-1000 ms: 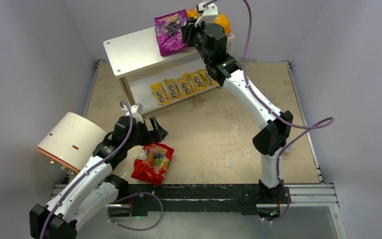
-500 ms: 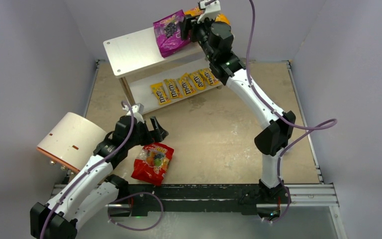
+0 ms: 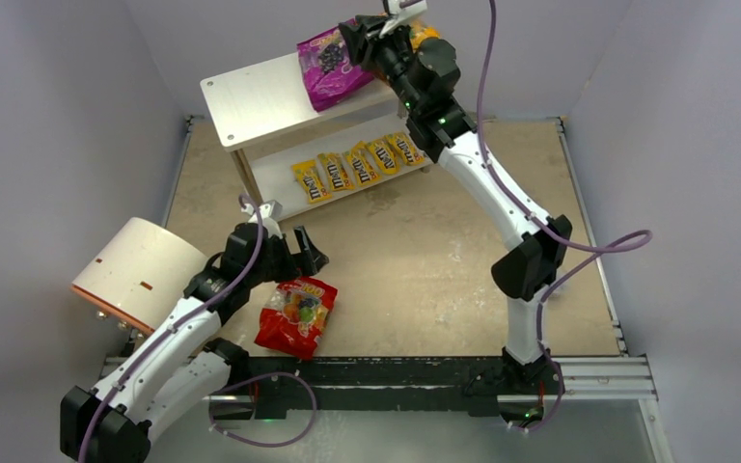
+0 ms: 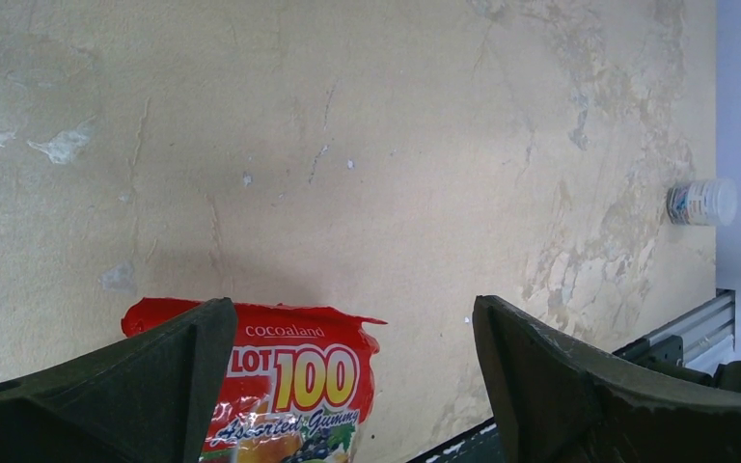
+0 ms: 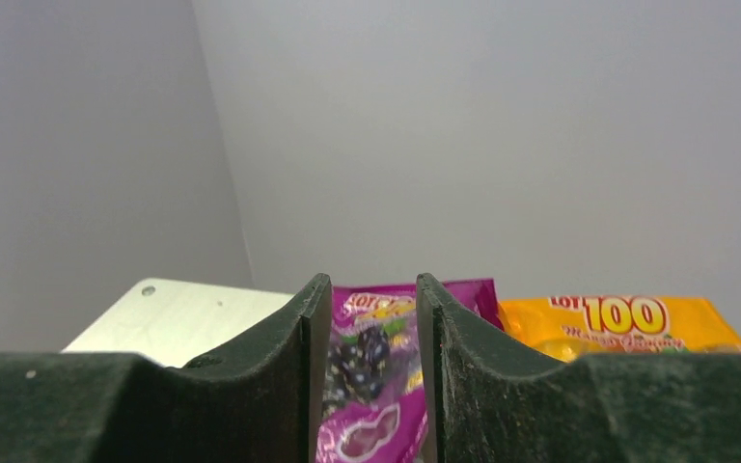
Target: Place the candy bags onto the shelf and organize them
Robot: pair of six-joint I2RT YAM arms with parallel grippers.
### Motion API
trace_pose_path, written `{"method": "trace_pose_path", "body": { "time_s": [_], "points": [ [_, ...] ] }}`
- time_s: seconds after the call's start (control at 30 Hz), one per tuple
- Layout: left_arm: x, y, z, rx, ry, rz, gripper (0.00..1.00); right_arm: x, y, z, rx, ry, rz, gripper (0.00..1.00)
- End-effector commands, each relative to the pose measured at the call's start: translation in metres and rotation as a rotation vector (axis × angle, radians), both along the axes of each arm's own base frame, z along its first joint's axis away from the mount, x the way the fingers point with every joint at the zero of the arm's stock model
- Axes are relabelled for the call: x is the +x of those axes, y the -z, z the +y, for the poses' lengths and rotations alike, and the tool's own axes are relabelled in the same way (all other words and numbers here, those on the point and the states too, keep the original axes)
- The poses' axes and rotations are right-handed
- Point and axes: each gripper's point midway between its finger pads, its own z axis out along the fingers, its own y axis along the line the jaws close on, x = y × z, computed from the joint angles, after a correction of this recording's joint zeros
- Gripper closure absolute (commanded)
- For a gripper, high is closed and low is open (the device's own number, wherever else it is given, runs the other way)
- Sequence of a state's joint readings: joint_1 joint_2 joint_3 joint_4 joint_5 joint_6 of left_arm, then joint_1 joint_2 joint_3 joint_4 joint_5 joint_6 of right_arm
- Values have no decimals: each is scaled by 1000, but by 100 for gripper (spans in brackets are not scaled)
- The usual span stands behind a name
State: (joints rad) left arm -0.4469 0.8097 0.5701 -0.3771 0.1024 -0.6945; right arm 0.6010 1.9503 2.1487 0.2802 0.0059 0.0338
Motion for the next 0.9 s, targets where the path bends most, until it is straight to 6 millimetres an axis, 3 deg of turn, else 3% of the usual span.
{"method": "trace_pose_path", "body": {
  "time_s": [0.0,0.1,0.23,0.43,0.73,0.87],
  "points": [
    [6,-11,-5,-24,24,-52,2,10,-15,10,54,-22,-46,61],
    [5,-12,-6,-26,26,-54,2,30,10,18,28,3,7,62],
    [4,-11,-6,-31,28,-55,3,49,37,7,-18,107,45,62],
    [4,-11,-7,-34,33,-56,3,51,68,-1,-60,131,112,62],
    [3,-11,-5,-35,24,-52,3,49,52,-6,-79,151,63,57],
    [2,-19,0,-25,-3,-54,3,36,31,-1,-74,90,29,51]
  ]
}}
